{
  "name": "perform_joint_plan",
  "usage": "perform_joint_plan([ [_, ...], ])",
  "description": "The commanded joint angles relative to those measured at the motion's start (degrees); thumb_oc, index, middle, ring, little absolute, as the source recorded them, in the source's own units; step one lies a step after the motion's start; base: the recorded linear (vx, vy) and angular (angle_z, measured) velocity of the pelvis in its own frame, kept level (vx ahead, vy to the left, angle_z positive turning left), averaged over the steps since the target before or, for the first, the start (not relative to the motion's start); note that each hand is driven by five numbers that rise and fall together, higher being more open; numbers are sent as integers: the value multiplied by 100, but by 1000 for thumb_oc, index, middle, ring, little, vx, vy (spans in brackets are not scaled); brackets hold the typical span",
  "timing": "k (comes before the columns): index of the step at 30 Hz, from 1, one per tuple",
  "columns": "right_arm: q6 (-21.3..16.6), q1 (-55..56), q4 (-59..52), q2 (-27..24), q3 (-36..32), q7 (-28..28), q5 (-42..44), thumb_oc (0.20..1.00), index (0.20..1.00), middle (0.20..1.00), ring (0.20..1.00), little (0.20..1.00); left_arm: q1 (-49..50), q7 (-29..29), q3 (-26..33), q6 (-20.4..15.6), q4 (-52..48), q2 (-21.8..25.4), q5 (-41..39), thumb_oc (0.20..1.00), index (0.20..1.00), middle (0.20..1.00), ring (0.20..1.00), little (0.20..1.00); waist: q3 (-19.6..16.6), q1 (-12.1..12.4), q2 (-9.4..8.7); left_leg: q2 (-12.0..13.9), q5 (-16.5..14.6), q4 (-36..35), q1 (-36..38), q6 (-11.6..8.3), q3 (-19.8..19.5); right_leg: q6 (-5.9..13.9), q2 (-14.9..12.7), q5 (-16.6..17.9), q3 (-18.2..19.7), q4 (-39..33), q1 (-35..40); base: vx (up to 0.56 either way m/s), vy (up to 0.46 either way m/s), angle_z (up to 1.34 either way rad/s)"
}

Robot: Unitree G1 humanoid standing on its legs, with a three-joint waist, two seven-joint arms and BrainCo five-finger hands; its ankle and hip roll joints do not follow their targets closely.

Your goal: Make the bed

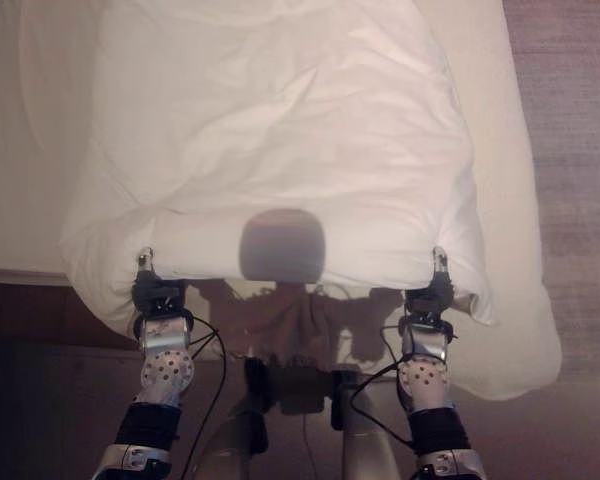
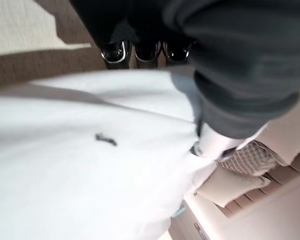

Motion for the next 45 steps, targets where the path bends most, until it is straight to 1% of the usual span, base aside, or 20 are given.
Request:
perform_joint_plan([
  [1, -438, 580, -18, -573, -486, 281, -193, 200, 200, 200, 200, 200, 9, -438, 663, -677, 91, 470, 56, 200, 200, 200, 200, 200, -649, -29, -41, -205, -39, -95, 152, -92, -609, 486, 324, 463, 148, -1303, 408, -60, -54, -3],
  [4, -409, 576, 26, -616, -500, 329, -161, 200, 200, 200, 200, 200, 94, -455, 730, -746, -90, 431, 87, 200, 200, 200, 200, 200, -586, -26, -148, -78, -91, -7, 143, -65, -827, 468, 312, 481, 185, -1249, 417, -80, -32, -16],
  [5, -414, 584, 18, -621, -456, 375, -122, 200, 200, 200, 200, 200, 168, -433, 718, -812, -290, 431, 203, 200, 200, 200, 200, 200, -515, 12, -321, 330, -29, 27, 164, -89, -1089, 470, 264, 420, 258, -1087, 403, -82, 0, 9],
  [6, -415, 589, 17, -615, -455, 378, -120, 200, 200, 200, 200, 200, 181, -415, 713, -811, -311, 430, 219, 200, 200, 200, 200, 200, -518, 15, -325, 338, -21, 15, 168, -98, -1092, 464, 271, 416, 256, -1070, 393, -72, 151, 20],
  [7, -420, 655, 10, -575, -427, 373, -82, 200, 200, 200, 200, 200, 238, -370, 721, -919, -460, 408, 218, 200, 200, 200, 200, 200, -496, 95, -402, 661, 92, -240, 357, -134, -1494, 496, 264, 318, 406, -810, 313, -33, 128, 15],
  [9, -447, 672, 54, -557, -420, 374, -42, 200, 200, 200, 200, 200, 241, -322, 715, -983, -527, 410, 232, 200, 200, 200, 200, 200, -500, 120, -415, 850, 280, -446, 395, -225, -1652, 502, 259, 295, 492, -654, 192, -45, 229, -3],
  [13, -534, 733, 37, -499, -424, 297, 22, 200, 200, 200, 200, 200, 278, -350, 619, -919, -623, 407, 209, 200, 200, 200, 200, 200, -500, 119, -367, 1164, 465, -709, 581, -346, -1444, 674, -24, 317, 567, -564, 85, -59, 425, 5],
  [15, -652, 747, -32, -331, -419, 283, 65, 200, 200, 200, 200, 200, 269, -571, 269, -650, -555, 520, 209, 200, 200, 200, 200, 200, -523, 89, -300, 911, 51, -392, 441, -346, -1187, 1026, -489, 908, 703, -1131, 133, -78, 683, 25],
  [17, -651, 905, -16, -201, -479, 319, 177, 200, 200, 200, 200, 200, 280, -819, -22, -494, -400, 478, 51, 200, 200, 200, 200, 200, -516, 8, -260, 233, -745, 856, 42, -180, -1050, 1225, -1245, 1684, 788, -1997, 847, 37, 792, 45],
  [20, -463, 1044, 72, -59, -532, 513, 204, 200, 200, 200, 200, 200, 439, -1063, -233, -346, -378, 438, 35, 200, 200, 200, 200, 200, -546, -46, -140, -313, -1143, 1379, -121, 135, -946, 1071, -1775, 2024, 764, -2181, 1104, 135, 850, 76],
  [22, -377, 1052, 104, 4, -492, 581, 132, 200, 200, 200, 200, 200, 558, -1103, -233, -273, -358, 443, 124, 200, 200, 200, 200, 200, -557, -79, -91, -502, -1208, 1359, -16, 262, -892, 1004, -1720, 2168, 651, -2132, 1053, 93, 533, 36],
  [24, -323, 1027, 55, -30, -388, 572, 3, 200, 200, 200, 200, 200, 659, -992, -200, -218, -417, 435, 336, 200, 200, 200, 200, 200, -512, -59, -20, -578, -1152, 1125, 206, 338, -726, 897, -1323, 1579, 298, -1792, 858, 9, 328, -34],
  [25, -323, 1028, 54, -31, -388, 571, 2, 200, 200, 200, 200, 200, 660, -989, -200, -217, -420, 433, 339, 200, 200, 200, 200, 200, -509, -58, -23, -578, -1151, 1117, 215, 336, -724, 894, -1324, 1565, 303, -1770, 851, -48, 402, -49],
  [27, -341, 1064, -11, -189, -282, 539, -265, 200, 200, 200, 200, 200, 826, -884, -66, -105, -624, 449, 551, 200, 200, 200, 200, 200, -435, -91, -127, -841, -956, 423, 607, 447, -383, 681, 12, 616, -299, -694, 410, -56, 385, -52],
  [28, -342, 1064, -15, -187, -279, 534, -270, 200, 200, 200, 200, 200, 829, -880, -64, -103, -630, 449, 554, 200, 200, 200, 200, 200, -443, -84, -138, -847, -920, 389, 607, 449, -369, 675, 10, 637, -287, -702, 394, 1, 177, -61],
  [31, -393, 1163, -97, -298, -271, 505, -479, 200, 200, 200, 200, 200, 870, -827, -63, -44, -653, 421, 692, 200, 200, 200, 200, 200, -504, -144, -202, -1088, -799, 39, 763, 506, -210, 603, 606, 572, -78, -878, 437, 4, 97, 1],
  [34, -342, 1294, -202, -489, -268, 453, -574, 200, 200, 200, 200, 200, 951, -845, -106, -26, -667, 301, 662, 200, 200, 200, 200, 200, -609, -176, -60, -1132, -836, 129, 673, 530, -89, 486, 544, 672, 330, -1295, 536, 25, 26, -37],
  [40, -366, 1356, -255, -687, -445, 317, -680, 200, 200, 200, 200, 200, 1031, -835, -128, -30, -671, 101, 592, 200, 200, 200, 200, 200, -666, -257, 150, -999, -899, 253, 616, 418, 145, 457, 537, 741, 420, -1746, 799, 38, -86, -21],
  [43, -351, 1225, -126, -803, -478, 276, -688, 200, 200, 200, 200, 200, 1018, -845, -159, -101, -756, 92, 592, 200, 200, 200, 200, 200, -488, -147, 19, -1182, -1045, 923, 299, 309, -423, 370, 578, 672, 559, -1557, 795, -20, -56, -9],
  [45, -378, 1174, -92, -782, -489, 266, -669, 200, 200, 200, 200, 200, 1065, -829, -116, -106, -850, 117, 645, 200, 200, 200, 200, 200, -502, -148, -80, -862, -991, 864, 210, 288, -633, 378, 546, 623, 648, -1479, 761, 7, -46, -25],
])
